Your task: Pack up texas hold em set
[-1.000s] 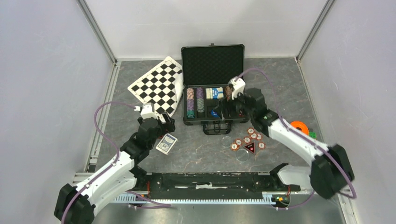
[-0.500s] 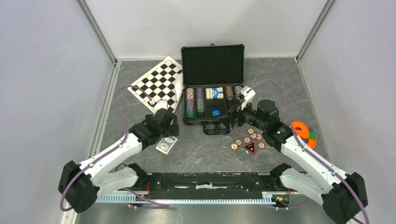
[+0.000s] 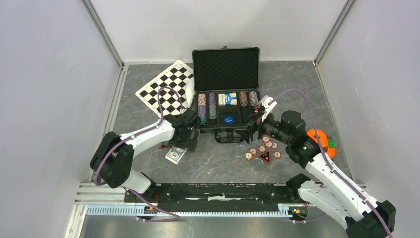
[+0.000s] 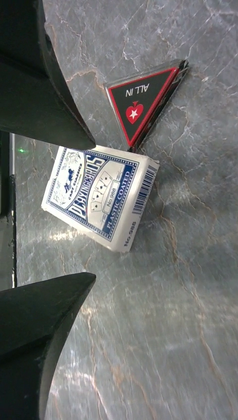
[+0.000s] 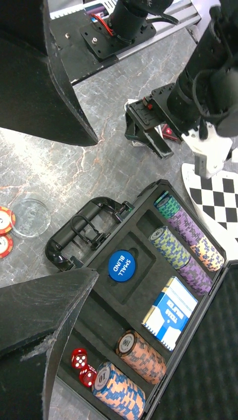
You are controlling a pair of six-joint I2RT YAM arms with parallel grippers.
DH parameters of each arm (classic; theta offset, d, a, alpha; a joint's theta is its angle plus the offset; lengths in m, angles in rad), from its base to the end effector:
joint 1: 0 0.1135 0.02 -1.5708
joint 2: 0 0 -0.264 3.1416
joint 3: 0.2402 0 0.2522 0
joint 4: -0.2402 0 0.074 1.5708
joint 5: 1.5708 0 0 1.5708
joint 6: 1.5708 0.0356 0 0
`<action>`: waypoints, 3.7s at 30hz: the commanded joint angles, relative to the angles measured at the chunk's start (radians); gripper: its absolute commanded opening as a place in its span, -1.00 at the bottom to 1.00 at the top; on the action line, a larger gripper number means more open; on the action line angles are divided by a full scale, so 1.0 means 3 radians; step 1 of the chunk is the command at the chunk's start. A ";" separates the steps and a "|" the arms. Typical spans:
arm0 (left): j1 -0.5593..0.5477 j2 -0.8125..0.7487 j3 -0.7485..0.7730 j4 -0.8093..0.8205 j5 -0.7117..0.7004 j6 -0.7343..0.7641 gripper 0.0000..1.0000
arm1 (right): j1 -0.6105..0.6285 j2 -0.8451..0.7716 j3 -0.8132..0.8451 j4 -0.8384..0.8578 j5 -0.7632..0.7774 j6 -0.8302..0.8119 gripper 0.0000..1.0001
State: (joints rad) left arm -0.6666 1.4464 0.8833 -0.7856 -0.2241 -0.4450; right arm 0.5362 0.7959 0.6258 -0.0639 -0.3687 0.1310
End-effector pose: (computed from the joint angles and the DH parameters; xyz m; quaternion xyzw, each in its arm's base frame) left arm 0.2017 -0.1486 0.1894 0.0969 0.9829 0.0363 0.1522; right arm 0.1578 0.1087 0.2949 -0.2665 0.7329 0.3354 0.5285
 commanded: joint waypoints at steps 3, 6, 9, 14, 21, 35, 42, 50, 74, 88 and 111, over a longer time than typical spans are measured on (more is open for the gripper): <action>0.0235 0.0010 0.0124 -0.0093 0.0224 0.0338 0.99 | -0.0002 -0.0063 0.0092 -0.0022 -0.0114 -0.0064 0.96; 0.0415 -0.0024 0.0093 -0.0032 0.0453 0.0420 0.99 | 0.0001 -0.0029 0.0107 -0.0023 -0.0136 -0.0065 0.96; 0.0473 0.0141 0.0108 -0.0010 0.0683 0.0502 0.99 | -0.0002 0.0000 0.0132 -0.0025 -0.0151 -0.0059 0.96; 0.0471 0.0321 0.0129 0.0013 0.0888 0.0568 0.99 | -0.0002 0.0011 0.0188 -0.0061 -0.0131 -0.0078 0.96; 0.0478 0.0519 0.0203 -0.0084 0.0717 0.0520 0.92 | 0.0000 0.0001 0.0225 -0.0091 -0.0108 -0.0087 0.96; 0.0422 0.0294 0.0301 -0.0117 0.0822 0.0537 -0.04 | 0.0002 0.0072 0.0220 -0.0153 -0.0085 -0.0117 0.96; 0.0372 -0.0128 0.0722 -0.0160 0.1070 0.0481 -0.01 | -0.0001 0.0146 0.0137 -0.0142 0.0014 -0.0128 0.96; 0.0365 0.0055 0.1260 0.0110 0.1403 0.0609 -0.07 | 0.0002 0.0224 0.0049 -0.0075 0.0103 -0.0100 0.96; 0.0035 0.1525 0.2584 0.0985 0.1988 0.1442 -0.14 | -0.0003 -0.0343 -0.0180 -0.0080 0.1346 0.0084 0.96; -0.0135 0.1741 0.2317 0.1167 0.2183 0.2639 -0.18 | -0.0003 -0.0547 -0.0138 -0.0252 0.1686 0.0068 0.96; -0.0157 0.1875 0.2193 0.1343 0.2290 0.3639 -0.29 | -0.0002 -0.0469 -0.0074 -0.0339 0.1655 0.0053 0.96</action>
State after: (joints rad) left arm -0.7238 1.9713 1.4830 -0.3874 0.4301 0.5709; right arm 0.5358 0.6621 0.5732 -0.1787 0.1173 0.1448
